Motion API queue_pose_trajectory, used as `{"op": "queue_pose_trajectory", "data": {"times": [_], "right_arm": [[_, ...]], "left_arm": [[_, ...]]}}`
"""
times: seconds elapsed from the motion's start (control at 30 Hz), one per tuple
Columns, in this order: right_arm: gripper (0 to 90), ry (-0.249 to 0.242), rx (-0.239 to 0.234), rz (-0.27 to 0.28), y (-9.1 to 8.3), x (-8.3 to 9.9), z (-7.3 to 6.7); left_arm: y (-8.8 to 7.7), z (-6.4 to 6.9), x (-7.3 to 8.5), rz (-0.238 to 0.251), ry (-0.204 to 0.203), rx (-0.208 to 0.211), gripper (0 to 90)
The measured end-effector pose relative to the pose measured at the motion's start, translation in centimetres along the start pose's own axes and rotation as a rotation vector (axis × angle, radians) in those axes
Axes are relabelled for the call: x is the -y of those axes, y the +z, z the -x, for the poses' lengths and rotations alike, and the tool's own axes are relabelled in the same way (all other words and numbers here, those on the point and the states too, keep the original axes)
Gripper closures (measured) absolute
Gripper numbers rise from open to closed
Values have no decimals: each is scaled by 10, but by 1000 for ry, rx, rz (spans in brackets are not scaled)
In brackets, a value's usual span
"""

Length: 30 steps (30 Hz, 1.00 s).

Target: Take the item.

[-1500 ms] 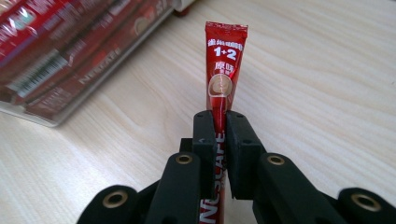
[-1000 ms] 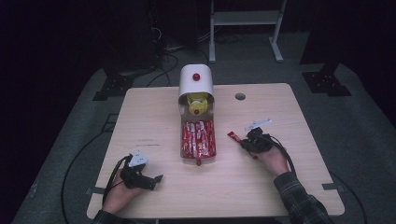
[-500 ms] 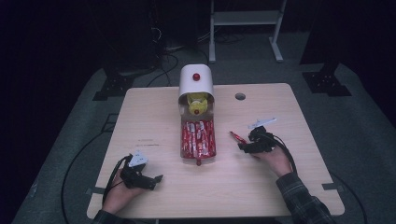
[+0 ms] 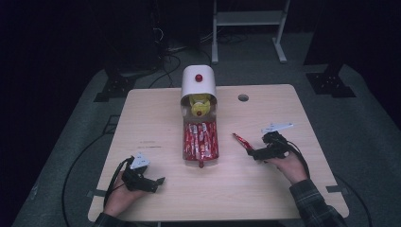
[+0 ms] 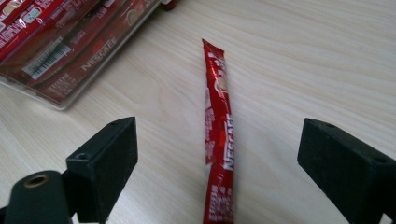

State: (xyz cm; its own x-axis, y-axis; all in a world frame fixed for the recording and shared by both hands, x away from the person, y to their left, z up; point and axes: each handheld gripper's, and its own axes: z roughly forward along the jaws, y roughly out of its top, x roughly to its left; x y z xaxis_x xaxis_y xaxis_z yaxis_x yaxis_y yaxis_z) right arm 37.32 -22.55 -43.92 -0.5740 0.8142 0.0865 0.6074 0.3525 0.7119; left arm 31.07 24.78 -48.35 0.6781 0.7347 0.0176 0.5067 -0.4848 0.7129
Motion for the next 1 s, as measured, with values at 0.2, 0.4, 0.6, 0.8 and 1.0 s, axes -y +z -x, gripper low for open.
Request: {"op": "queue_pose_trajectory", "data": {"times": [0.2,0.4,0.6,0.8,1.0], "right_arm": [[114,10,18,8,-12,13,4],[114,9,36,9,-20,25,7],[115,11,53,16,-25,38,10],[114,6,71,0,-25,51,15],[115,13,94,-16,-27,64,20]], "left_arm": [[0,0,0,0,0,0,0],[0,0,0,0,0,0,0],[0,0,0,0,-1,0,0],[0,0,0,1,2,-1,0],[0,0,0,3,-1,-1,0]]}}
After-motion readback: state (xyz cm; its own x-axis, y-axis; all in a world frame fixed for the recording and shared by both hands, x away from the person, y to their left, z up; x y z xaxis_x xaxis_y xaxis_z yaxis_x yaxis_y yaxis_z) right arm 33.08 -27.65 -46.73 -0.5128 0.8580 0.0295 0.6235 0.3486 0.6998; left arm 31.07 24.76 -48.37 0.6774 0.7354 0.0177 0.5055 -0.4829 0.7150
